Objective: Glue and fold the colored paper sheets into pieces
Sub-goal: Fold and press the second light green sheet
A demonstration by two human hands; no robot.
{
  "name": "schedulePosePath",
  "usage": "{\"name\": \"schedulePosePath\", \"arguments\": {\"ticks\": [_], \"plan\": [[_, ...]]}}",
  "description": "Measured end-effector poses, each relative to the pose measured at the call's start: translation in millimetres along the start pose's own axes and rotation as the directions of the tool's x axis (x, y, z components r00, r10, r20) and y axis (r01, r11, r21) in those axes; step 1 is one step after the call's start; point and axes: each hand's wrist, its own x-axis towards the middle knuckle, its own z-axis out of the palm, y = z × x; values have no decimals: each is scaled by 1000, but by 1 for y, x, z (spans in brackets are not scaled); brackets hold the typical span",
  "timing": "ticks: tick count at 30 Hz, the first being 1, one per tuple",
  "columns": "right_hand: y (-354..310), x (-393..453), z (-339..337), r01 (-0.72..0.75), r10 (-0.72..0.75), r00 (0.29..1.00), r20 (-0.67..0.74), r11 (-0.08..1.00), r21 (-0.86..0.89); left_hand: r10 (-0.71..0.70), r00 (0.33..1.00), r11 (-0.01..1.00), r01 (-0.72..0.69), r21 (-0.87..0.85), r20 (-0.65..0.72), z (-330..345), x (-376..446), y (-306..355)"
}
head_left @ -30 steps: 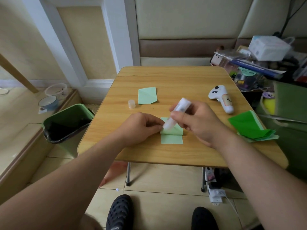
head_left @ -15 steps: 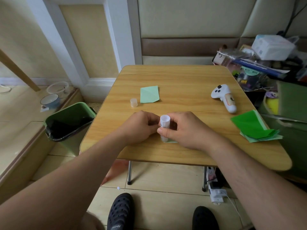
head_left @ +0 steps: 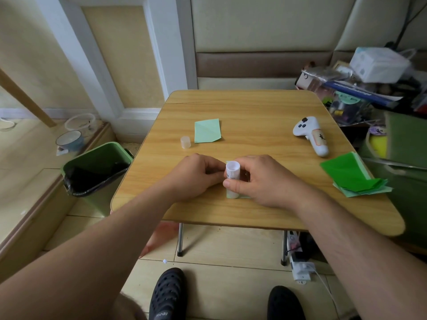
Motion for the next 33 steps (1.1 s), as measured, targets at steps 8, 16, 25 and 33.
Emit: {"name": "schedulePosePath", "arguments": {"ticks": [8,16,25,33], "plan": [[5,-7,-6,-8,8,1000,-11,1000,-12,-12,1000,1000,11,-9,-8,1,2,-5],[16,-16,-14,-26,26,999,-23,1000,8,-22,999,999,22,-29,-28,2,2,-6],[21,-25,-22,-64,65,997,-32,998,16,-29,999,999,28,-36,-31,1,0,-3],[20,-27,-27,-90,90,995,-33,996,10,-39,999,998,38,-53,-19,1,0,-1]]}}
